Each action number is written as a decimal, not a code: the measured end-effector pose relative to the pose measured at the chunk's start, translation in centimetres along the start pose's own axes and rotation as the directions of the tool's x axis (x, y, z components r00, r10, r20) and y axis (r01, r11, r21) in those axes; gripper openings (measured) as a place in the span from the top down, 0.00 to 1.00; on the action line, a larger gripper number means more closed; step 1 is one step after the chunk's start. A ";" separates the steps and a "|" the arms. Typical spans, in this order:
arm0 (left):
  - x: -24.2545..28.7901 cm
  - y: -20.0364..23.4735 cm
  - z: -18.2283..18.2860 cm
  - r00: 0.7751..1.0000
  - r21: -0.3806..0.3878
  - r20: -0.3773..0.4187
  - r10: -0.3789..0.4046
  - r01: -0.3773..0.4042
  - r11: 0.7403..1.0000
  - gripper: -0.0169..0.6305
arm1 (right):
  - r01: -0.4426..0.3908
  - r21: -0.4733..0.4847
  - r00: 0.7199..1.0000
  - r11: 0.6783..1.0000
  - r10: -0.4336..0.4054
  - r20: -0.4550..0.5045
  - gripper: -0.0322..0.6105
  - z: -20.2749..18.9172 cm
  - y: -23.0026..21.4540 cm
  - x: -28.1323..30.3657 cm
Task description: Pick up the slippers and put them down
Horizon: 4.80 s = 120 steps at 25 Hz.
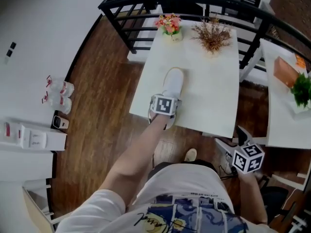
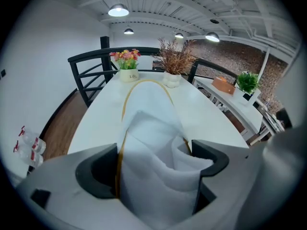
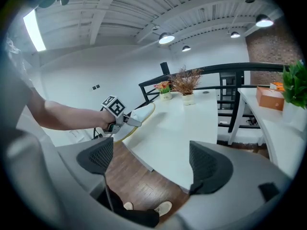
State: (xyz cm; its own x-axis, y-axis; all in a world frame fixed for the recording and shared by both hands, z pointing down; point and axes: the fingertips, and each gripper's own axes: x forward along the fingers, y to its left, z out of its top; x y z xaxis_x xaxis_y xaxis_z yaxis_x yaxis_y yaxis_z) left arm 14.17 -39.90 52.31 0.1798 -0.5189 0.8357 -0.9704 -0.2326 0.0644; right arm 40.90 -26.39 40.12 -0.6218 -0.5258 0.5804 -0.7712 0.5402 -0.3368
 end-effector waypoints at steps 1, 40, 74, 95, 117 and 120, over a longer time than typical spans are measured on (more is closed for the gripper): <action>-0.8 0.7 -0.4 1.000 -0.003 0.005 0.003 -0.003 1.000 0.25 | -0.007 -0.010 1.000 1.000 0.007 -0.003 0.16 0.0 0.8 0.3; -20.2 39.7 -36.4 0.964 -0.407 -0.097 0.247 -0.265 0.874 0.26 | -0.443 -0.278 0.873 0.853 0.340 -0.348 0.19 -9.0 43.2 24.3; 51.8 50.1 -81.6 0.954 -0.474 -0.269 0.134 -0.253 0.843 0.26 | -0.504 -0.164 0.790 0.848 0.376 -0.485 0.23 -48.0 35.9 65.8; 35.7 49.4 -76.3 0.941 -0.326 -0.301 0.153 -0.252 0.911 0.09 | -0.512 -0.453 0.847 0.730 0.344 -0.405 0.23 -47.1 40.8 62.3; -30.4 24.9 -46.8 0.990 -0.159 0.140 -0.013 0.035 0.987 0.09 | -0.236 -0.295 0.959 0.926 0.270 0.080 0.26 -10.5 51.0 8.9; -34.6 21.2 -42.8 0.979 -0.106 0.201 -0.042 0.064 0.992 0.09 | -0.167 -0.277 0.974 0.946 0.202 0.102 0.18 -9.1 48.9 3.4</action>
State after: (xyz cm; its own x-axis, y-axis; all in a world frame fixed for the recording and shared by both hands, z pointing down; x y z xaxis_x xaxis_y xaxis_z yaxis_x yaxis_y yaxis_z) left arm -19.50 8.35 48.08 0.2493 -0.6632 0.7057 -0.9684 -0.1774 0.1754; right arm 2.34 4.20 32.38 -0.7755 -0.4702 0.4213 -0.5879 0.7810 -0.2105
